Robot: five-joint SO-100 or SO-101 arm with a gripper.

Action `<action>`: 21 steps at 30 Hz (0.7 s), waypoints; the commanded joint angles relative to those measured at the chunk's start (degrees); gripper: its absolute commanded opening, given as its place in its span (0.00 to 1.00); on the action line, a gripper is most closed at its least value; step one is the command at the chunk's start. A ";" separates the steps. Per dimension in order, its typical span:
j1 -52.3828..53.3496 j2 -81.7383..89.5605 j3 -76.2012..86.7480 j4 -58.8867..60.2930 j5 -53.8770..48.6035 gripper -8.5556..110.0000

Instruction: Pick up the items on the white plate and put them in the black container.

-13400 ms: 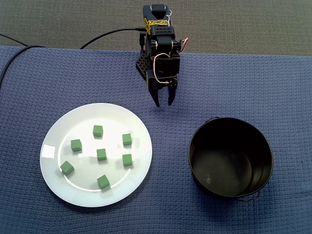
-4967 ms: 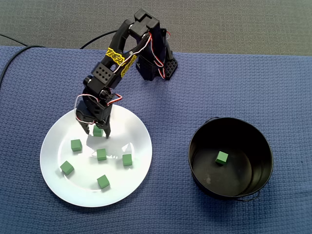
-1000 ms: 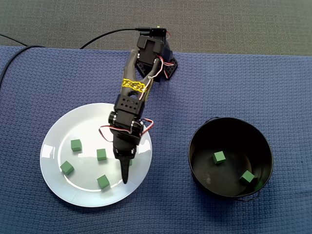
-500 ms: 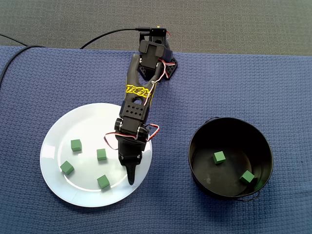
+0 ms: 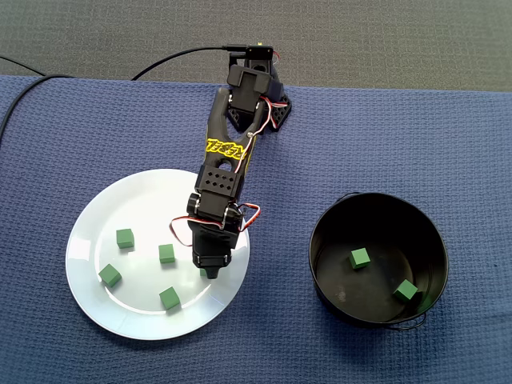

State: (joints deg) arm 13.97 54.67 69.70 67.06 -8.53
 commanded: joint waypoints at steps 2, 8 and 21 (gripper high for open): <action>2.02 0.70 0.18 -0.44 2.46 0.07; 5.54 5.71 -5.19 5.89 1.58 0.07; 13.01 42.89 -18.98 4.22 0.09 0.07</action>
State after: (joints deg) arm 29.62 83.14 54.84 74.09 -9.58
